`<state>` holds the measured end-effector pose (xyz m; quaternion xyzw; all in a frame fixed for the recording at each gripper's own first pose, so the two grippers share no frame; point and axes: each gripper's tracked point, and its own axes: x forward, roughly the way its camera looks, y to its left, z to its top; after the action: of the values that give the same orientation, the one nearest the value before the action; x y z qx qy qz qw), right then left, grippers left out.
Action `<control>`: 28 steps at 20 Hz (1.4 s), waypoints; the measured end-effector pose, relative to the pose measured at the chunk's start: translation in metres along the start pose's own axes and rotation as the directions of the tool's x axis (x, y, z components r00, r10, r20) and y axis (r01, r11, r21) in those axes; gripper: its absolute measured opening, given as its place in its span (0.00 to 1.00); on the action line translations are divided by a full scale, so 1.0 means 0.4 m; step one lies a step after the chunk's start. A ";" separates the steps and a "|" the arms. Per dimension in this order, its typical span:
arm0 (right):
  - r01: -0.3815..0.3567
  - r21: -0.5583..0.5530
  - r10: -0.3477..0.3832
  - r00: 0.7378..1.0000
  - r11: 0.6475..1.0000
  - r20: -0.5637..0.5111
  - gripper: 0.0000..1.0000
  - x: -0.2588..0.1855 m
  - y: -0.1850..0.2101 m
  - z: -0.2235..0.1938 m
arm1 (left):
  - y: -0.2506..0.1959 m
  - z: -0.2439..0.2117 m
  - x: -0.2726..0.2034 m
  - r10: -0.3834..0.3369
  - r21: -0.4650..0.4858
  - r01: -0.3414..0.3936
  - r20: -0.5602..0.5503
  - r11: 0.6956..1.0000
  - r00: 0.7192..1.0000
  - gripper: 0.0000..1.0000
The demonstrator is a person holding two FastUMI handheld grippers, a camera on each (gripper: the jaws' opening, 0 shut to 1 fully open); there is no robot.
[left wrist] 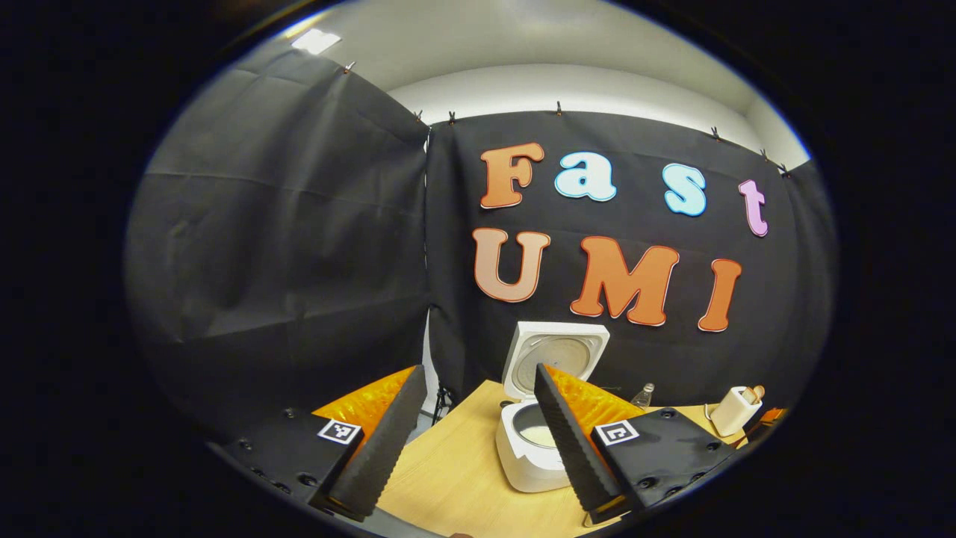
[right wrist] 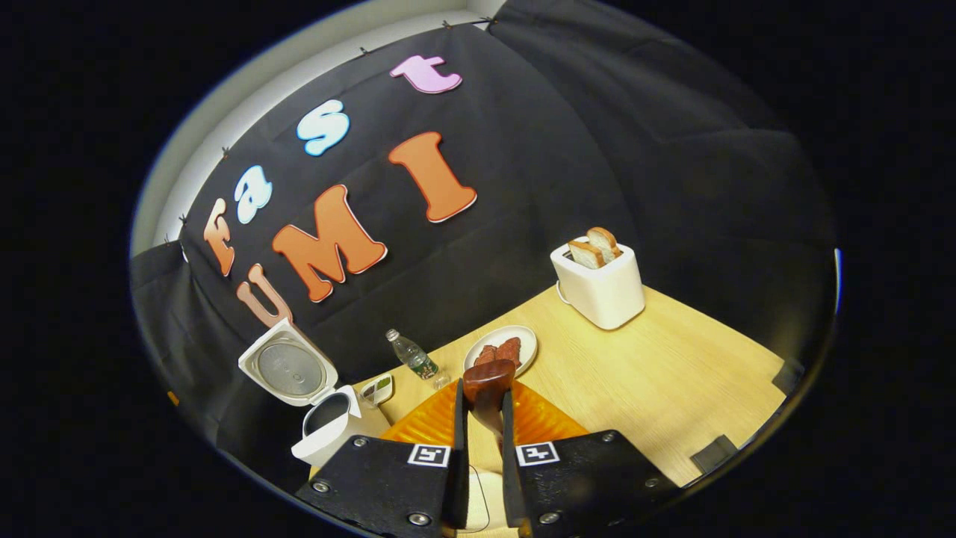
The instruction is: Close the left gripper, press the button to open the rice cooker; take a wooden spoon from the chopstick holder with the right hand, scoop a spoonful of rice and pour it into the rice cooker, then put the wooden spoon back into the chopstick holder.
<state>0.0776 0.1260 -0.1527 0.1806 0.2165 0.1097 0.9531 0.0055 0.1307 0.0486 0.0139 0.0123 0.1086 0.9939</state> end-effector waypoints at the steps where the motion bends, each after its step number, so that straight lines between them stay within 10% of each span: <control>1: -0.011 -0.015 0.011 1.000 1.000 0.007 0.18 -0.016 0.025 0.001 | -0.001 0.006 0.004 -0.010 0.001 0.010 0.006 1.000 1.000 0.99; 11: -0.102 -0.146 0.100 0.995 0.984 -0.022 0.18 -0.053 0.240 -0.136 | 0.036 -0.002 0.064 -0.082 0.044 0.082 -0.005 0.996 0.997 0.98; 28: 0.080 -0.280 -0.062 0.996 0.957 0.070 0.18 0.068 0.204 -0.422 | 0.105 -0.075 0.144 -0.188 0.045 0.191 -0.071 0.981 0.980 0.98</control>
<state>0.0144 0.2580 -0.2729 0.0380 0.1760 0.0998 0.9786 0.0518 0.1847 0.0185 0.0347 0.0494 0.0134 0.9981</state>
